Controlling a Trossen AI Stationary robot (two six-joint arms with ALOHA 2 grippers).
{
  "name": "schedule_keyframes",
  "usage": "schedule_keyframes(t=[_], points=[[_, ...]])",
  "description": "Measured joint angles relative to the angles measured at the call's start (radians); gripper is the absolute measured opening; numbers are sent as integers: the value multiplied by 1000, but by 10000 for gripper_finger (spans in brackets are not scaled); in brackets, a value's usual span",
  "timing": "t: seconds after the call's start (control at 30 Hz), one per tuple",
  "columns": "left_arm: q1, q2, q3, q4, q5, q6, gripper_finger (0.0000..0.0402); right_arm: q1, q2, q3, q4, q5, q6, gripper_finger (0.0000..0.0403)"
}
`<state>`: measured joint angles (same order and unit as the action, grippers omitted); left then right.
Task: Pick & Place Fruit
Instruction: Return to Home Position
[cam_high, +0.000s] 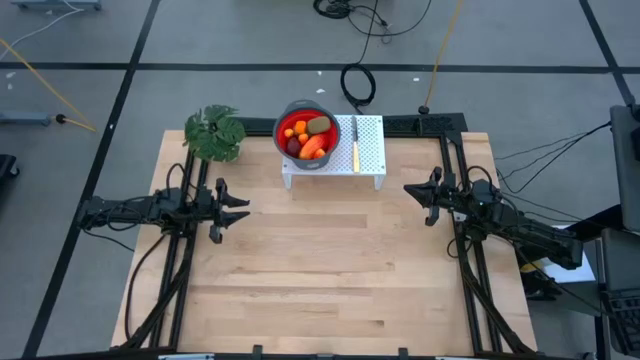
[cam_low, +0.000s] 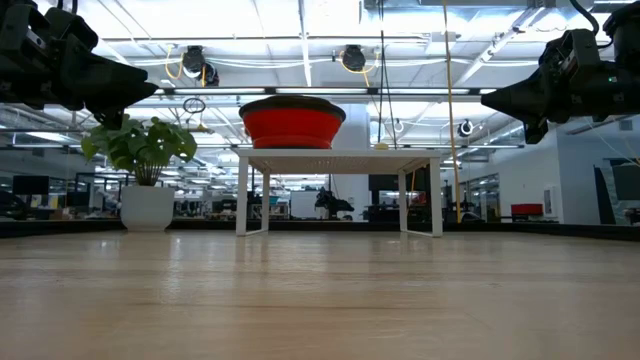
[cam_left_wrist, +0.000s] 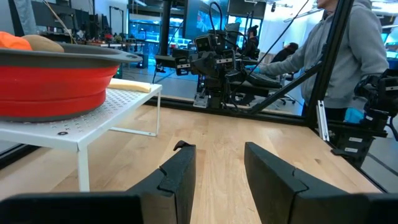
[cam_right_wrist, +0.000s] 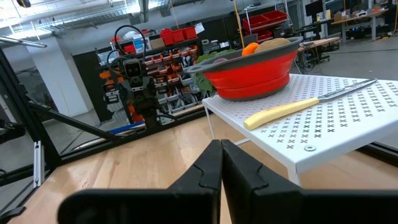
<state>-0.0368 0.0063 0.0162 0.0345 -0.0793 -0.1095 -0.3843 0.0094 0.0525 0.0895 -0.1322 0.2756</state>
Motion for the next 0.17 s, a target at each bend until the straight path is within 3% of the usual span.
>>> schedule_keyframes(t=[0.17], points=[[0, 0, 0, 0, 0, 0, 136, 0, 0, 0, 0, 0, 0, 0]])
